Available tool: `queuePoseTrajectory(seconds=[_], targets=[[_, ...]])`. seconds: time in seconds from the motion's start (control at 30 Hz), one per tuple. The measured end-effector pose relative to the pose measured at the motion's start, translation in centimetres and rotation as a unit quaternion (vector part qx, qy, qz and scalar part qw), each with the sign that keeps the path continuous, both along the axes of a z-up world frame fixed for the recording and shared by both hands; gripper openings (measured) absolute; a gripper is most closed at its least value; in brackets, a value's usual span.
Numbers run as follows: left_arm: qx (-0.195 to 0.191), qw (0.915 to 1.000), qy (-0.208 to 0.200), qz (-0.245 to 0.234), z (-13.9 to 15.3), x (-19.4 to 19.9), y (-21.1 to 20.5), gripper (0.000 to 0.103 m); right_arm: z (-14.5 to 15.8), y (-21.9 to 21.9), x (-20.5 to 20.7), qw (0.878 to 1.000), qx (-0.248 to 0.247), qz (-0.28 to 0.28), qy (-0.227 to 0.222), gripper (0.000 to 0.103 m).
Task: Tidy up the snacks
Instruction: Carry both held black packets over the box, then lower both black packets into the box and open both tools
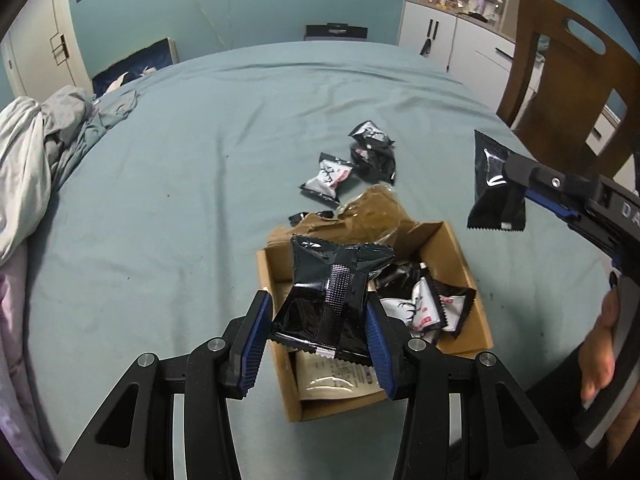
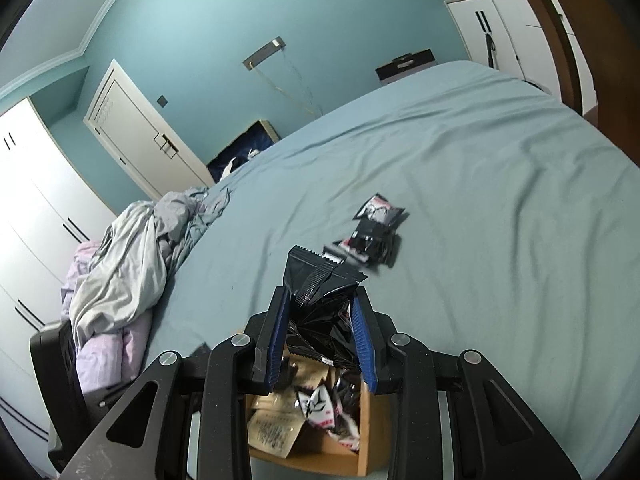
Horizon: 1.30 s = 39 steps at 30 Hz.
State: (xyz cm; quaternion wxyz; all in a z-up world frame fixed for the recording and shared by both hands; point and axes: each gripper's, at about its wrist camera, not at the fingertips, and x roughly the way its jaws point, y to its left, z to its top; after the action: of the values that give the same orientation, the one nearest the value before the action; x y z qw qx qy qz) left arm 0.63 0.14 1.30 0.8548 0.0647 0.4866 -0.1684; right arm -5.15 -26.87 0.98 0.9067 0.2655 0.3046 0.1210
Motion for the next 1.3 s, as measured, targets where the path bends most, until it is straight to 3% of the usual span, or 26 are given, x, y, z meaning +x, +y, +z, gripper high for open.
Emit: queuePoseTrajectory(seconds=[0.07, 0.13, 0.2, 0.27, 0.47, 0.67, 1.07, 1.2, 1.3], targets=[[-0.001, 0.9999, -0.006, 0.011, 0.0, 0.1, 0.2, 0.045, 0.3, 0.3, 0.4, 1.000, -0.009, 0.006, -0.001, 0.029], [-0.004, 0.9999, -0.012, 0.011, 0.1, 0.1, 0.3, 0.052, 0.2, 0.5, 0.8, 1.000, -0.012, 0.014, 0.002, 0.029], [0.006, 0.9997, -0.023, 0.011, 0.3, 0.1, 0.3, 0.079, 0.1, 0.4, 1.1, 1.000, -0.008, 0.018, 0.007, 0.029], [0.020, 0.9986, -0.045, 0.020, 0.6, -0.1, 0.4, 0.086, 0.1, 0.3, 1.3, 1.000, -0.008, 0.021, 0.009, 0.029], [0.057, 0.9955, -0.066, 0.038, 1.0, 0.3, 0.8, 0.090, -0.1, 0.7, 1.4, 0.999, -0.014, 0.043, 0.021, 0.030], [0.058, 0.9942, -0.063, 0.064, 0.9, 0.9, 2.1, 0.094, 0.0, 2.2, 2.1, 0.996, -0.046, 0.069, 0.034, 0.030], [0.073, 0.9927, -0.062, 0.074, 0.5, 1.1, 2.2, 0.094, -0.3, 2.9, 3.3, 0.990, -0.048, 0.113, 0.061, 0.033], [0.071, 0.9931, -0.056, 0.075, 0.3, 1.2, 2.3, 0.094, -1.0, 2.5, 3.9, 0.991, -0.027, 0.102, 0.083, 0.068], [0.074, 0.9930, -0.055, 0.075, 0.3, 1.2, 2.3, 0.094, -1.1, 2.3, 4.2, 0.990, -0.035, 0.094, 0.095, 0.069]])
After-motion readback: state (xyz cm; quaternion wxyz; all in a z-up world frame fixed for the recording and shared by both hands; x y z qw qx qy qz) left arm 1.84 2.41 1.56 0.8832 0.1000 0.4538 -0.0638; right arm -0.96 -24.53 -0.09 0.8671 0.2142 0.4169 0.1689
